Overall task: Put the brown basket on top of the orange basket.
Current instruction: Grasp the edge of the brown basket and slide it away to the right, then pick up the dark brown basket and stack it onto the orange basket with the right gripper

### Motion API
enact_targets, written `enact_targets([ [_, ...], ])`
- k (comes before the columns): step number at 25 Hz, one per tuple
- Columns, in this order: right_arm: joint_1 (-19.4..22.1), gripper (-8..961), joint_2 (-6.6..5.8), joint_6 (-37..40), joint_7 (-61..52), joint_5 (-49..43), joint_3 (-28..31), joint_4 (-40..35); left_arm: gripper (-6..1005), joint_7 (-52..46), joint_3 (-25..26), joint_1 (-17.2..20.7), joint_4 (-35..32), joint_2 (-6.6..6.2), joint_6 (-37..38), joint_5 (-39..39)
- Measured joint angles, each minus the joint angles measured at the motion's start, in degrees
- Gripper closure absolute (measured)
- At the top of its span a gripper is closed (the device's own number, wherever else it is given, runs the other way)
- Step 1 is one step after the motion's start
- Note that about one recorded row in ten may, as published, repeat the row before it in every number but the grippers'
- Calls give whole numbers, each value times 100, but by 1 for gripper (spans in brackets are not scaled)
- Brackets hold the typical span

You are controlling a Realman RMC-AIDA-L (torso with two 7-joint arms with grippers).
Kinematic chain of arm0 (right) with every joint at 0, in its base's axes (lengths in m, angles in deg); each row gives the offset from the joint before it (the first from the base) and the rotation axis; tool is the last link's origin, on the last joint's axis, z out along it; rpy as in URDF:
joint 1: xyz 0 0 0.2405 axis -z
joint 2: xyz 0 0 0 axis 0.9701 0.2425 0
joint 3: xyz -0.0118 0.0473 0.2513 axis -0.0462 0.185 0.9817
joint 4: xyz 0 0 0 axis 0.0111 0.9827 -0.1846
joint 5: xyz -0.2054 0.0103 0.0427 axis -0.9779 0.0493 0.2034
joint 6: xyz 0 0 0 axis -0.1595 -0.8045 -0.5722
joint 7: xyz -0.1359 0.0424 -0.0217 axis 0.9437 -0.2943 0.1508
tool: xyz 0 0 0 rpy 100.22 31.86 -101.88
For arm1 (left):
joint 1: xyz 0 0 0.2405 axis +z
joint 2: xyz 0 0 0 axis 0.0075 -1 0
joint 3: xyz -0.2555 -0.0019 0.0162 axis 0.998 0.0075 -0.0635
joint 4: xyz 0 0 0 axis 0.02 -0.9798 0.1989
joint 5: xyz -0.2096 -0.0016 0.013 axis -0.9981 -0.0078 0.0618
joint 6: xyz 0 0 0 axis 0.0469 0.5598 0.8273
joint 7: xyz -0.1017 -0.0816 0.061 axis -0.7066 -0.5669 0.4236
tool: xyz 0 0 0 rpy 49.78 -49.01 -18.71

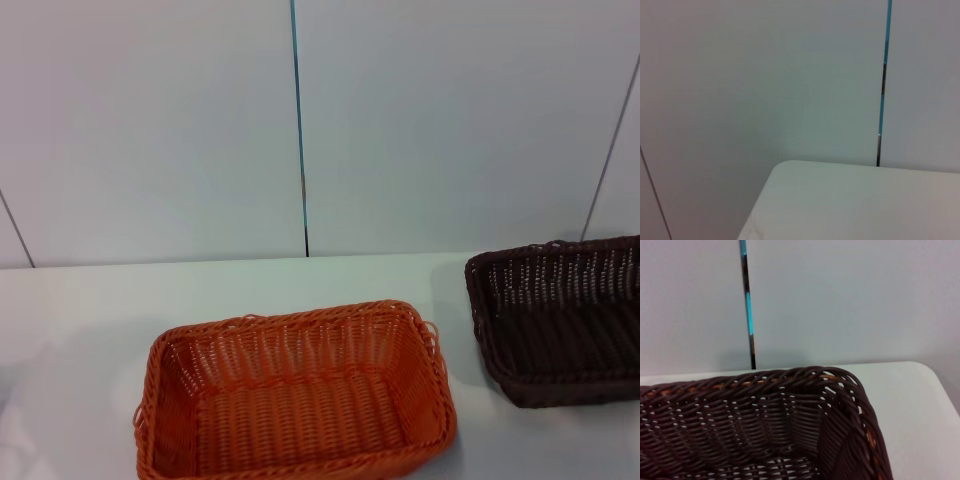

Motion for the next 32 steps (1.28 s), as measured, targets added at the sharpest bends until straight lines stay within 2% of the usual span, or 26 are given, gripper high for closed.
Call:
enact_targets([
  [3,7,726,-5,319,-4,-17,105,316,107,3,0,-6,0,-2,0,0],
  [14,17,762,-150,1393,8,38,566,1195,107,7,6,-16,67,-8,0,0],
  [32,16,768,-285,2479,-10,47,995,2271,108,7,9,-44,70,-5,23,0],
])
